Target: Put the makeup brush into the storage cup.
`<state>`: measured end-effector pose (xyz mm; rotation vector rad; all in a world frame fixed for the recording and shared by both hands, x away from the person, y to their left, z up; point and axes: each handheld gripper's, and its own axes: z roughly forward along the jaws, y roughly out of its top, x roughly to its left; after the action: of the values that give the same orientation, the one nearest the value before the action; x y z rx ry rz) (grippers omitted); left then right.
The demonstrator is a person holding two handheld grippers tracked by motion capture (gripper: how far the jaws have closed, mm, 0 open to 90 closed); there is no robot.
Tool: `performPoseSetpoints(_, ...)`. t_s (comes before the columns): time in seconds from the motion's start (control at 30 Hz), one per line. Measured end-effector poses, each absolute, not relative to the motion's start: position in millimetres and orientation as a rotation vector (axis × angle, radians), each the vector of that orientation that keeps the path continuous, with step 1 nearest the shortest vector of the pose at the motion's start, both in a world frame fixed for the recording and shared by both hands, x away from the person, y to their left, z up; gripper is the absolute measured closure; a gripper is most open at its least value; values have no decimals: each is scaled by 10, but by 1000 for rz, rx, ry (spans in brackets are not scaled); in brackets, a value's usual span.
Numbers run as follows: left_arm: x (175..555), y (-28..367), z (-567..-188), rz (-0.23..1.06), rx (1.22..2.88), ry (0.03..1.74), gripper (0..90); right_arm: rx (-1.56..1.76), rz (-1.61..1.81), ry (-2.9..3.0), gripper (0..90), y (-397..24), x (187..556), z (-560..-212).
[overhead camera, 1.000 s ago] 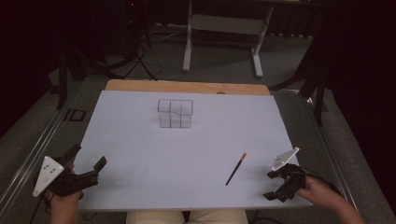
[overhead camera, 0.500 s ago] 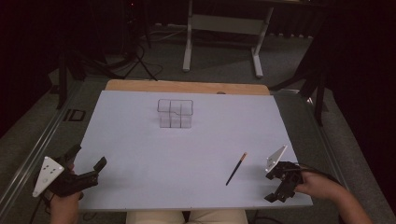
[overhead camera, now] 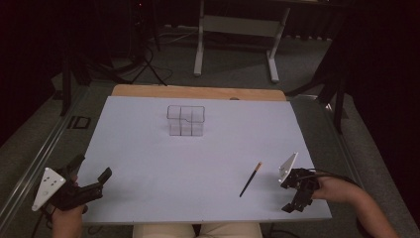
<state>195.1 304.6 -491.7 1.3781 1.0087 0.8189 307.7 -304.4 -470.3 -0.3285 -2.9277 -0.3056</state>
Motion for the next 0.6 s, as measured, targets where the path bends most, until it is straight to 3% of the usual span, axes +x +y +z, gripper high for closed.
performPoseSetpoints(0.2, 1931, 3054, -4918, 822, 1380, 1010, 19, -236, -229, -2953, 145, -2993, 3064, -4681)
performPoseSetpoints(0.33, 1914, 3063, -4919, 824, 1377, 1013, 19, -186, -204, -2938, 212, -2953, 3079, -4690)
performPoseSetpoints(0.6, 1874, 3077, -4925, 826, 1375, 1020, 20, -93, -103, -2934, 252, -2879, 3165, -4689)
